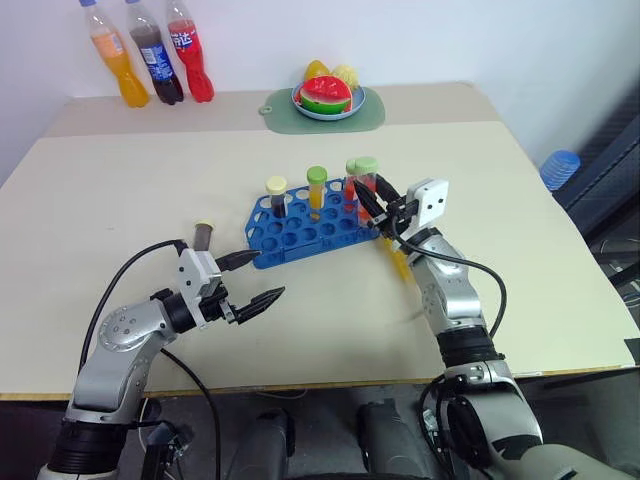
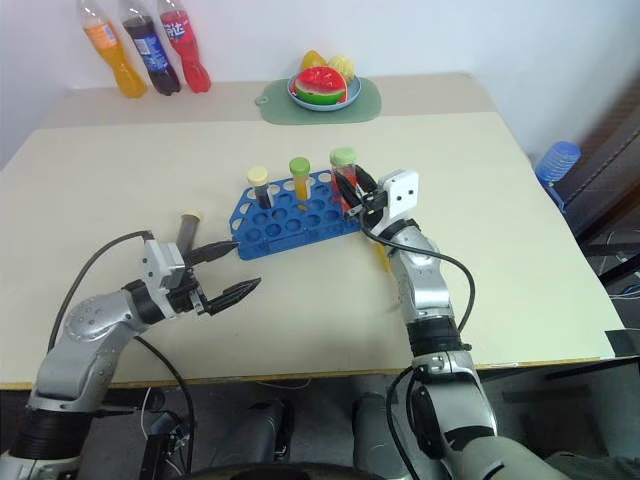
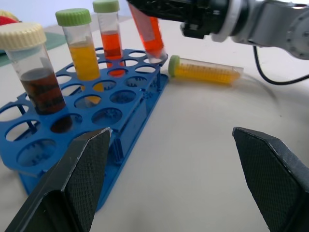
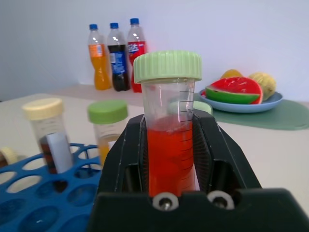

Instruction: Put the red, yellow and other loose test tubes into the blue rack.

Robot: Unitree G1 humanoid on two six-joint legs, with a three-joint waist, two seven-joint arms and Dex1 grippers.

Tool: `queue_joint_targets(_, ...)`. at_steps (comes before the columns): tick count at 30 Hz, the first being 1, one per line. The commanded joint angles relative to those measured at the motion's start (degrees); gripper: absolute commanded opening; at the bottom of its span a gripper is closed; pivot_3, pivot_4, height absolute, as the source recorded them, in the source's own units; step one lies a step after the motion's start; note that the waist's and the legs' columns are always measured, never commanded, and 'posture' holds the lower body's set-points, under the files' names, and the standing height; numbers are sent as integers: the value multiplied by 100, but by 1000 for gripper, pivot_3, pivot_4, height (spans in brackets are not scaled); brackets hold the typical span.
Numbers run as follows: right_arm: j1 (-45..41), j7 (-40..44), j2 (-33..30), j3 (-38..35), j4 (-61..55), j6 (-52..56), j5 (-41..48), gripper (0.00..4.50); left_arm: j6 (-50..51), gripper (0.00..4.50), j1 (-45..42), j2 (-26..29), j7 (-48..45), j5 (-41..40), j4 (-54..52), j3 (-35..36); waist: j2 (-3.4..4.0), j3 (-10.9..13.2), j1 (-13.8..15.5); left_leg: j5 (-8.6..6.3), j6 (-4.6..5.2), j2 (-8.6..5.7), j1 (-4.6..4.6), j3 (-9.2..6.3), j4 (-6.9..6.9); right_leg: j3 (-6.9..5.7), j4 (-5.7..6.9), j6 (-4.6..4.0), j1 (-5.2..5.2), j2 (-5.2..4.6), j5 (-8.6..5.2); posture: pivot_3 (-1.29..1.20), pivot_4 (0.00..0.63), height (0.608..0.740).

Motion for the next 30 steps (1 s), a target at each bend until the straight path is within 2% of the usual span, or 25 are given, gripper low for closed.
queue_joint_targets(1,-76,78,68,59,328,-277,-56,769,-78,4221,61,-16,83,-94,-267,151,0,0,0,0,0,0,0,0,0,0,0,0,0,0,0,0,150,740)
queue_joint_targets(9,-179,64,236,91,984,-773,-153,769,-84,4221,136,-19,166,-86,-336,154,1,-2,-15,0,0,2,3,0,-1,1,1,0,1,2,0,0,150,740)
queue_joint_targets(12,-160,349,251,14,988,-757,99,769,-97,4221,112,-18,164,-86,-308,150,2,-3,-18,0,0,2,4,-1,0,1,2,0,1,3,0,0,150,740)
queue_joint_targets(18,-7,399,-104,161,404,-600,-173,3657,-144,4221,7,-72,149,-59,-201,74,4,-1,-2,0,0,3,3,-1,-1,1,2,-1,0,4,0,0,150,740)
queue_joint_targets(21,252,534,-411,225,-384,151,-74,3657,-177,4221,-32,-109,135,-20,-132,33,4,-1,36,0,0,0,-1,-2,1,1,1,0,1,-1,0,0,150,740)
queue_joint_targets(25,819,784,-1175,354,-1986,1367,-89,3657,-228,4221,-83,-143,114,47,-29,-39,5,-1,53,0,0,-2,-1,-2,1,0,-2,0,2,-3,0,0,150,740)
queue_joint_targets(27,1119,588,-1590,314,-2880,2379,-208,3657,-246,4221,-118,-169,109,62,15,-75,4,-1,54,0,0,-2,-1,-2,1,0,-2,-1,2,-3,0,0,150,740)
queue_joint_targets(30,1412,743,-2415,249,-4080,4192,32,3657,-291,4221,-183,-226,101,98,115,-137,4,-1,57,0,1,-1,-2,-3,2,0,-2,-1,2,-3,0,0,150,740)
